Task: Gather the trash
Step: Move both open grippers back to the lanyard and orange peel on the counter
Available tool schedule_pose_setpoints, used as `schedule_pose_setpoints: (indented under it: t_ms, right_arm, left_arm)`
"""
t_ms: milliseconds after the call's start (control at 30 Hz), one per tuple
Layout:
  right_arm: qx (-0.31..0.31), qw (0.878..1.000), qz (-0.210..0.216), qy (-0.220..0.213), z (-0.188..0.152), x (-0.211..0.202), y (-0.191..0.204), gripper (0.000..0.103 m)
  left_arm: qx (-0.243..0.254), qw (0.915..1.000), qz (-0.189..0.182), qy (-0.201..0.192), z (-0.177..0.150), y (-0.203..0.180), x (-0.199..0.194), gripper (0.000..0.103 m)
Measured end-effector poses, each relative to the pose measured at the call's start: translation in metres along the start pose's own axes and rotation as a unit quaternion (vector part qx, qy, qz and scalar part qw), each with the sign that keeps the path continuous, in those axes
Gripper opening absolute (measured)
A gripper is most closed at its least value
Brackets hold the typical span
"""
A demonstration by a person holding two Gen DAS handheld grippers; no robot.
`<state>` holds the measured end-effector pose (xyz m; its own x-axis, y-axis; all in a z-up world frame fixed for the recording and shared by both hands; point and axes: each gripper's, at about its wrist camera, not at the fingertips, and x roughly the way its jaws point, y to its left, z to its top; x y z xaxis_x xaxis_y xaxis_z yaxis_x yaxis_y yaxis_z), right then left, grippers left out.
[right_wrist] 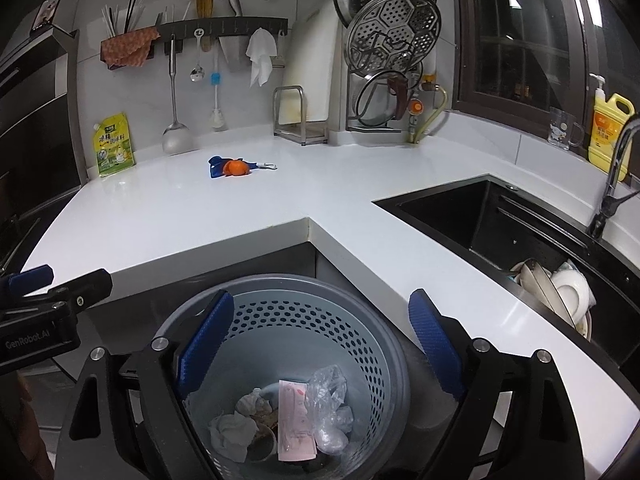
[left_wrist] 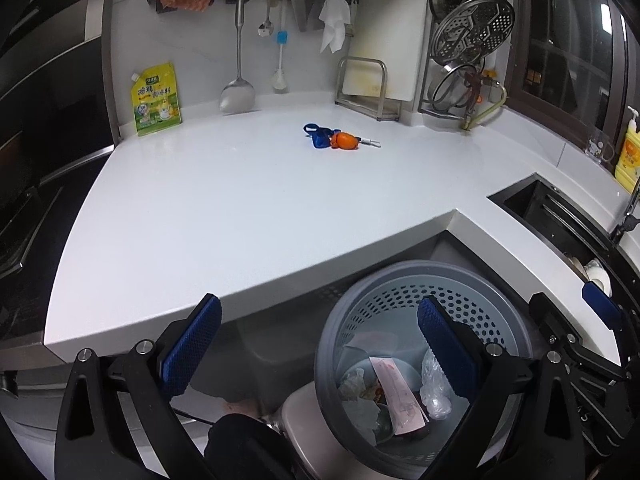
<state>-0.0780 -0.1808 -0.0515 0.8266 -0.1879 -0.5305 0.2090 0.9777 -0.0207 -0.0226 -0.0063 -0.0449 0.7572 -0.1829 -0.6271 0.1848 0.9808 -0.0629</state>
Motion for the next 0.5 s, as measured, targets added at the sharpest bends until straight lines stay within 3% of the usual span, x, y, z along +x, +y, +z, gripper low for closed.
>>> schedule_pose_setpoints:
  t_ms: [500]
  right_arm:
    - [-0.004,0.997,0.078,-0.002,0.086,0.062,0.017,0.085]
  left_arm:
    - [-0.010,0.9990,0.028,-0.034,0.081,0.042,0.040,0.097]
